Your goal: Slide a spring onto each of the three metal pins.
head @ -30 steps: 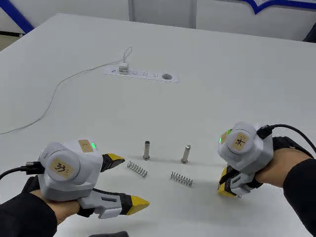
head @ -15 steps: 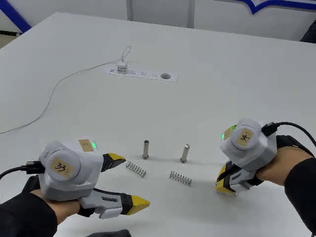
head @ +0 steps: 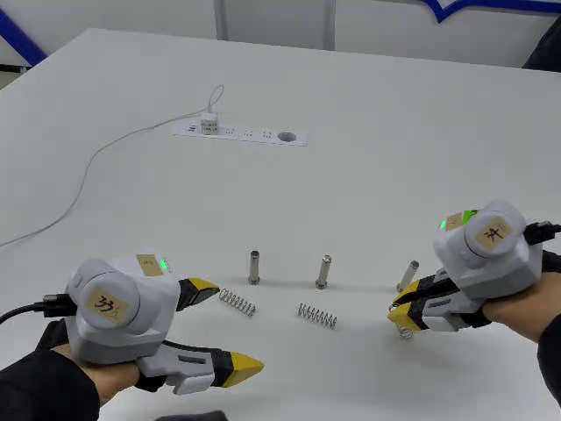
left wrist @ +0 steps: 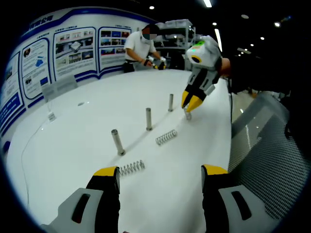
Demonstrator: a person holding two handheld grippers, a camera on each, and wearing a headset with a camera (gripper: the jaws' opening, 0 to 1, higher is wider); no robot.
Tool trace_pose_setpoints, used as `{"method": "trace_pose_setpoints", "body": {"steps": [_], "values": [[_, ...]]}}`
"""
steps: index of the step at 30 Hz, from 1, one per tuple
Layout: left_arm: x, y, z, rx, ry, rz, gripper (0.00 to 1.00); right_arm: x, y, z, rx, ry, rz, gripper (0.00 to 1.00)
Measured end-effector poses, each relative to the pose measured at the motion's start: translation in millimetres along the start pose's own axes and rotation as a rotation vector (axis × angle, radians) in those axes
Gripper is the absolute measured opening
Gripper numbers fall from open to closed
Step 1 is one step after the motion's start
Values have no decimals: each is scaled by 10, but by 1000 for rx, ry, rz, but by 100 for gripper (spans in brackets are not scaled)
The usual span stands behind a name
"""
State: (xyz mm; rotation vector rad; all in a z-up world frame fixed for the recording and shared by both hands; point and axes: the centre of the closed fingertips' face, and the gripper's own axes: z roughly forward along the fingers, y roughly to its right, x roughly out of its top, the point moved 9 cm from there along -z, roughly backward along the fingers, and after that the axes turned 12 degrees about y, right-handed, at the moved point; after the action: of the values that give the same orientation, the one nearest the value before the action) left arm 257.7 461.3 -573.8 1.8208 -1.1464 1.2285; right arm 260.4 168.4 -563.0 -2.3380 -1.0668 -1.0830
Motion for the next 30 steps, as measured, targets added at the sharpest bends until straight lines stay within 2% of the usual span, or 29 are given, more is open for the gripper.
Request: {"method": "trace_pose_setpoints", "body": {"steps": [6,12,19,23,30], "values": [[-5,-11,-6,7,-2,-3,70,-55,21,-34,-21,40,37,12],[-14,-10,-5,8,-6,-3,70,-33,45,-76,-41,61,49,12],[-10,-31,-12,19,3,-9,70,84,9,-195,-60,106,74,12],[-6,-34,-14,19,7,-9,70,174,38,-288,-80,124,69,12],[19,-51,-33,27,28,-13,70,372,123,-461,-125,186,85,12]]}}
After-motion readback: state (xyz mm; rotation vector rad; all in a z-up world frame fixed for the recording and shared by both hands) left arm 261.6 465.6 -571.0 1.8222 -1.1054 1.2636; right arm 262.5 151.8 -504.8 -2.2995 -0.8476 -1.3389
